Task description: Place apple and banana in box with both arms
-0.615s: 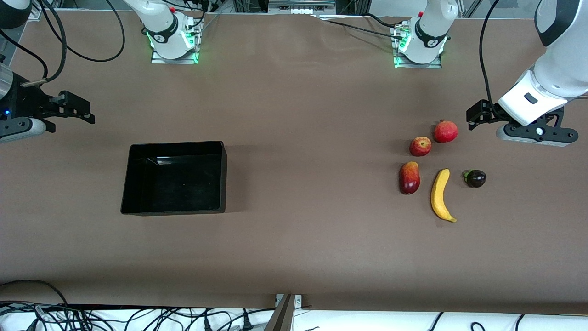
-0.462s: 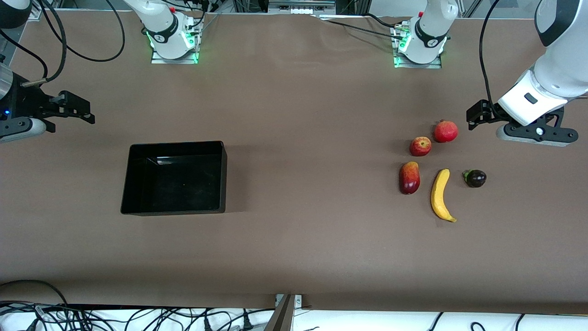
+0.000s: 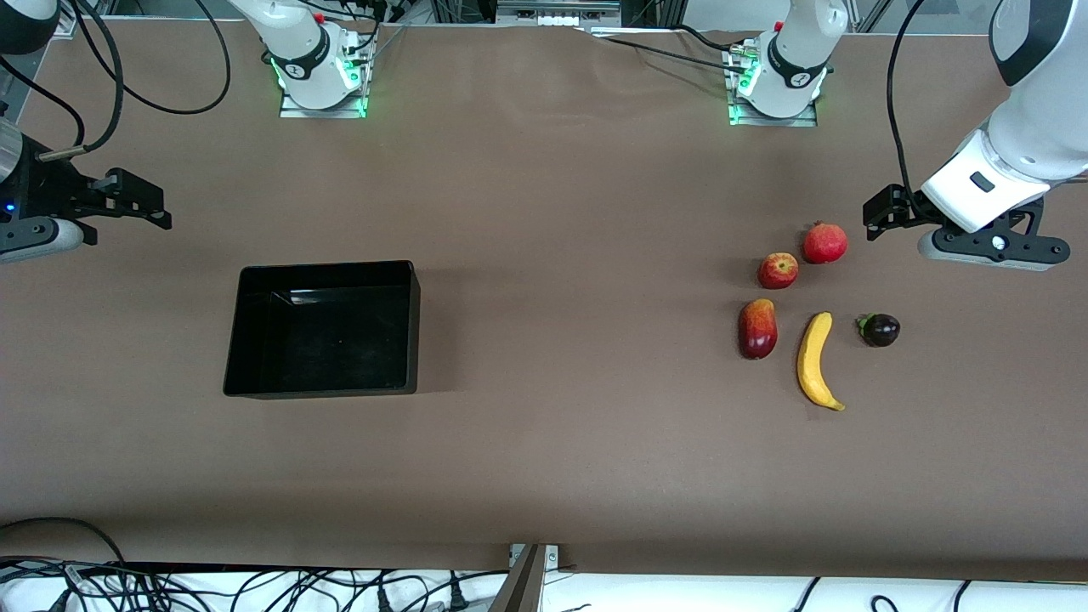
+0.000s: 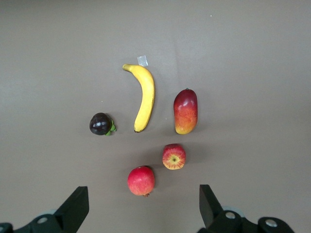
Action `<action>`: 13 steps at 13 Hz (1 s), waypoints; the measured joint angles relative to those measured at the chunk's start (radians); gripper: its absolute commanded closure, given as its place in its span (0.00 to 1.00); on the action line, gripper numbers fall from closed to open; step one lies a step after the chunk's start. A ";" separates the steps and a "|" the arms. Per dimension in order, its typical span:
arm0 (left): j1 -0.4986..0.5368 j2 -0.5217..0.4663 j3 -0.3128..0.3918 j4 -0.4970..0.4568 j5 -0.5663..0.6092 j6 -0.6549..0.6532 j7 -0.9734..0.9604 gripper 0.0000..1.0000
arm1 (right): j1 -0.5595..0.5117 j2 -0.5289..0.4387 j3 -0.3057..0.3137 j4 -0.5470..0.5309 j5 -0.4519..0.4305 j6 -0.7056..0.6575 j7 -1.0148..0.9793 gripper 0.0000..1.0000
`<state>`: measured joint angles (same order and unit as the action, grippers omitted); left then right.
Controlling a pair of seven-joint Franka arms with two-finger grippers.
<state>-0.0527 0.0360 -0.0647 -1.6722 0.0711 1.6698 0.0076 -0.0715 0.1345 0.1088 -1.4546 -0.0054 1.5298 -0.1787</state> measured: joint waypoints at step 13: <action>0.000 0.000 0.000 0.002 0.000 0.000 0.000 0.00 | -0.019 0.305 -0.075 -0.482 -0.033 0.777 0.017 0.08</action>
<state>-0.0529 0.0360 -0.0647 -1.6703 0.0711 1.6694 0.0076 -0.0906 0.4397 0.0342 -1.9366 -0.0380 2.3071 -0.1622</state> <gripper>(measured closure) 0.000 0.004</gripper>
